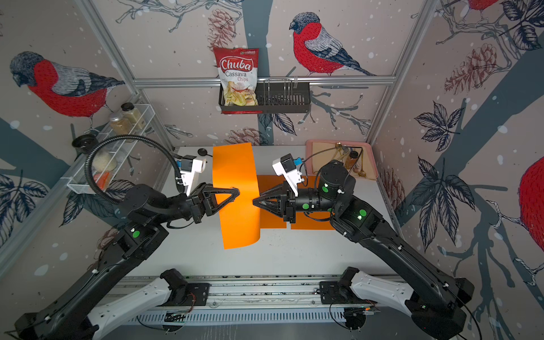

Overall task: Fold the rectangular paper in half along the long edge
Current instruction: Fold the paper.

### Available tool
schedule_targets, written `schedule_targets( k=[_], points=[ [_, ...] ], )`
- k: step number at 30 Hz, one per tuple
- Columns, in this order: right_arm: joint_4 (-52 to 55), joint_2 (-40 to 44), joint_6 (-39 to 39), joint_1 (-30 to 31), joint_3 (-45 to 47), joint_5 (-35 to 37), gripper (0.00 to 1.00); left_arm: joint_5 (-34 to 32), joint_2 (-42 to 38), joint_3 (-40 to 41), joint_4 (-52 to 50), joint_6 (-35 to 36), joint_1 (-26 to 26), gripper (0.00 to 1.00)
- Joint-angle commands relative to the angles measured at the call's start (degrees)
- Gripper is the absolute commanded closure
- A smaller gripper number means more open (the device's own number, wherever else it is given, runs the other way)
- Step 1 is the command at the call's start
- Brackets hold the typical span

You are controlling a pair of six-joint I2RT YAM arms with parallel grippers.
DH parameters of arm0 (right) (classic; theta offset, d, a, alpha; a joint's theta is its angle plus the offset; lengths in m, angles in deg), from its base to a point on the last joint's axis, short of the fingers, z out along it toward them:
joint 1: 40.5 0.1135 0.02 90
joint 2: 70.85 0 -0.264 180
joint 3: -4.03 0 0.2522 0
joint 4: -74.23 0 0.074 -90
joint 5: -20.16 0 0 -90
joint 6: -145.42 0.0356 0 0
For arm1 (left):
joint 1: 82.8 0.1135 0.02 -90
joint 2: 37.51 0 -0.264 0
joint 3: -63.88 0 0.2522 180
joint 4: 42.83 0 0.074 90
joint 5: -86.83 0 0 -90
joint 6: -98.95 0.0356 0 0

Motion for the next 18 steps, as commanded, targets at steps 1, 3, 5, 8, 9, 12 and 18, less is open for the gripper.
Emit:
schedule_targets(
  k=[1,3,5,8,9,12,18],
  points=[
    [1.2,0.6,-1.6,0.1,-0.4,-1.8,1.00,0.1,-0.1,-0.7,2.3,0.7,0.1,1.00],
    [1.4,0.8,-1.6,0.0,-0.5,-1.9,0.96,0.1,0.0,-0.9,2.2,0.7,0.1,1.00],
    [1.8,0.7,-1.7,-0.3,-0.8,-1.9,0.88,0.1,0.0,-1.0,2.2,0.7,0.1,1.00],
    [1.6,0.7,-1.8,-0.3,-0.5,-2.5,1.00,0.1,0.0,-0.9,2.2,0.7,0.1,1.00],
    [1.5,0.7,-1.8,-0.3,-0.4,-2.9,1.00,0.1,0.0,-1.0,2.2,0.7,0.1,1.00],
    [1.8,0.7,-1.9,-0.5,-0.4,-2.9,0.87,0.1,0.0,-1.0,2.2,0.7,0.1,1.00],
    [2.7,1.0,-2.5,-0.5,-0.5,-3.8,0.93,0.1,0.1,-1.3,2.0,0.7,0.1,1.00]
  ],
)
